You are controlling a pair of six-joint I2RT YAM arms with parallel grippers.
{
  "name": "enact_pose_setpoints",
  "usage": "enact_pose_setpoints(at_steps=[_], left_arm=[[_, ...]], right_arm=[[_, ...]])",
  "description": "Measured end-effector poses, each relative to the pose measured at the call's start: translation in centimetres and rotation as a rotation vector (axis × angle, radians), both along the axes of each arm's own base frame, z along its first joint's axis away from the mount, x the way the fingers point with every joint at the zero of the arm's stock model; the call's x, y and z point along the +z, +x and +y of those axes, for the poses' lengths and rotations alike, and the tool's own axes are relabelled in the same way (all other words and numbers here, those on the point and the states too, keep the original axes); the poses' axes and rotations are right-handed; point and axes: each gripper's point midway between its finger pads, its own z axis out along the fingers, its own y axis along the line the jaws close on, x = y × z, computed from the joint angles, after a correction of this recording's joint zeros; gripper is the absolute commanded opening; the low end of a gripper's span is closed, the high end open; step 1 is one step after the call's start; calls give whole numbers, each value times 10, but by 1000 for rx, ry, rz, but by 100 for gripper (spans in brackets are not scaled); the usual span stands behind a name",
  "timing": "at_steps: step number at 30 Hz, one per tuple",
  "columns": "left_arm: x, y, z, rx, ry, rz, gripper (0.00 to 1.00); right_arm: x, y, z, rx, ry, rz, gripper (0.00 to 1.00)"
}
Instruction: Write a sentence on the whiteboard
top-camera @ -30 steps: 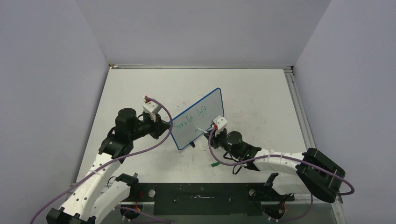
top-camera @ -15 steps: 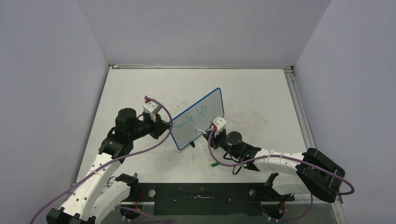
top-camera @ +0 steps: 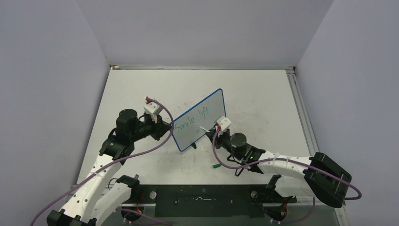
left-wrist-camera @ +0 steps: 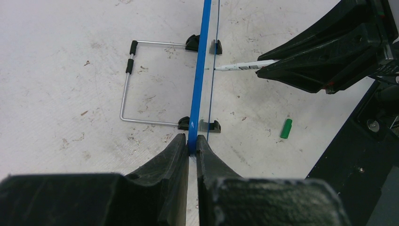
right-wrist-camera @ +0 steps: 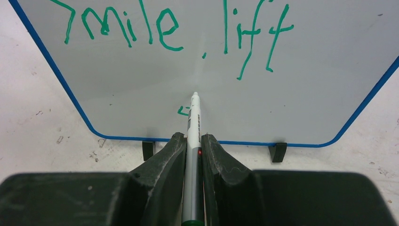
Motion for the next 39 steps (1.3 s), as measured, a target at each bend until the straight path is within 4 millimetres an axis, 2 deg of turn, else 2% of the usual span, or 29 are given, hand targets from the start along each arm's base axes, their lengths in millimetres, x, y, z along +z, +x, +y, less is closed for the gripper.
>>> enact_pose_setpoints(at_steps=[8, 21, 31, 39], left_arm=[[0, 0, 0, 0, 0, 0, 0], [0, 0, 0, 0, 0, 0, 0], [0, 0, 0, 0, 0, 0, 0], [0, 0, 0, 0, 0, 0, 0]], right_arm=[[-11, 0, 0, 1, -28, 16, 5], [-15, 5, -4, -36, -42, 17, 5], [-10, 11, -11, -88, -37, 0, 5], [5, 6, -13, -67, 9, -31, 5]])
